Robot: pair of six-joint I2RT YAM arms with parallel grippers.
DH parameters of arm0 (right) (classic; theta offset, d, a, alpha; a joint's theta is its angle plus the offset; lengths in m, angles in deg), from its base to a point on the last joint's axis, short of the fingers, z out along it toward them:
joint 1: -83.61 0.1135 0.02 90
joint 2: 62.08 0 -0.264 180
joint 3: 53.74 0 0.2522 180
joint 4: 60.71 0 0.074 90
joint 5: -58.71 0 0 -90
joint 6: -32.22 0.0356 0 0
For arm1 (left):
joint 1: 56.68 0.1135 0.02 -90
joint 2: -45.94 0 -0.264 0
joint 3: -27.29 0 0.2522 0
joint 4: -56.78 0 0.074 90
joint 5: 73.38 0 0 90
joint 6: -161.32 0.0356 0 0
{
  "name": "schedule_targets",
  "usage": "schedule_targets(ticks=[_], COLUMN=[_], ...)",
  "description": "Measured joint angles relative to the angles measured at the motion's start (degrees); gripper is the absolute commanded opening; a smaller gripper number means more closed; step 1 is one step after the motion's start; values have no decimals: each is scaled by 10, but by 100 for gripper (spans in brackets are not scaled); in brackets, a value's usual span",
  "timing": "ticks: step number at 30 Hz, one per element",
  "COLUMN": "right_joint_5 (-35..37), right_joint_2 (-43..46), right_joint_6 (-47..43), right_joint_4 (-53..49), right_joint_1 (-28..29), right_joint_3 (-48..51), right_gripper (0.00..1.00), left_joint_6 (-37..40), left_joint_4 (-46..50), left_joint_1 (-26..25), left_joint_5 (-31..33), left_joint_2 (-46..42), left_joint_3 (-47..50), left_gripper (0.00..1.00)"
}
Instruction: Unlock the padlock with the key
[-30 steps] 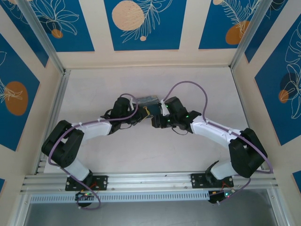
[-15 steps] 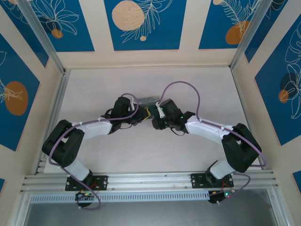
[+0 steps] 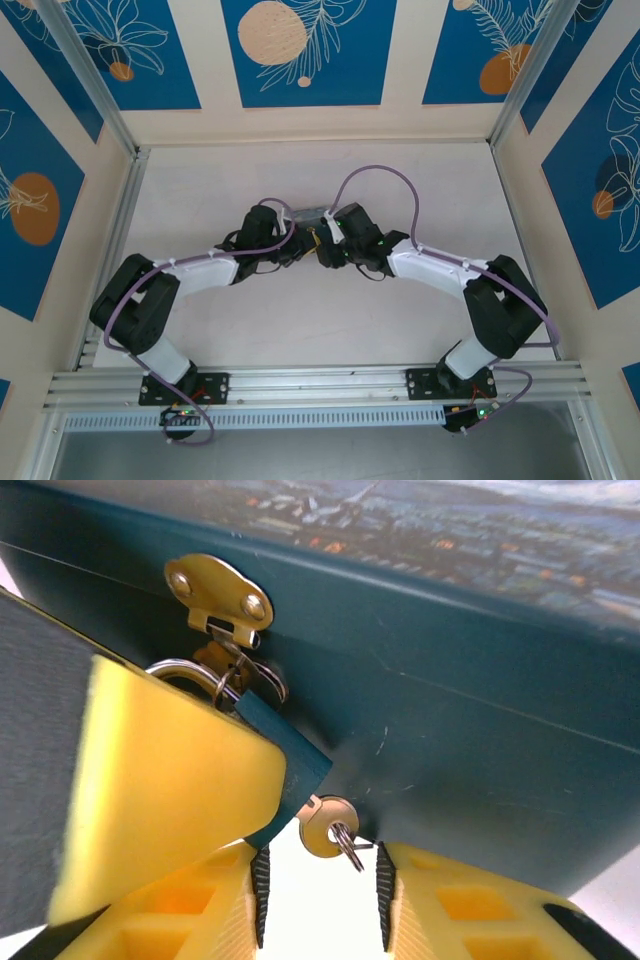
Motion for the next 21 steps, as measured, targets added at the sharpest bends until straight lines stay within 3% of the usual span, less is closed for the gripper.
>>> schedule_targets(ticks=[15,21], right_joint_5=[-17,-24], right_joint_2=[-9,-9], right_joint_6=[0,-1], right_joint_4=[-6,-18], right_joint_1=[-11,-14], right_joint_3=[-10,-18], right_gripper=[30,14], left_joint_6=[0,0], left_joint_4=[-3,-5], left_joint_1=[0,2], left_joint_5=[-4,-3], left_joint_2=[5,5], left_joint_3=[-6,-6], left_gripper=[0,0])
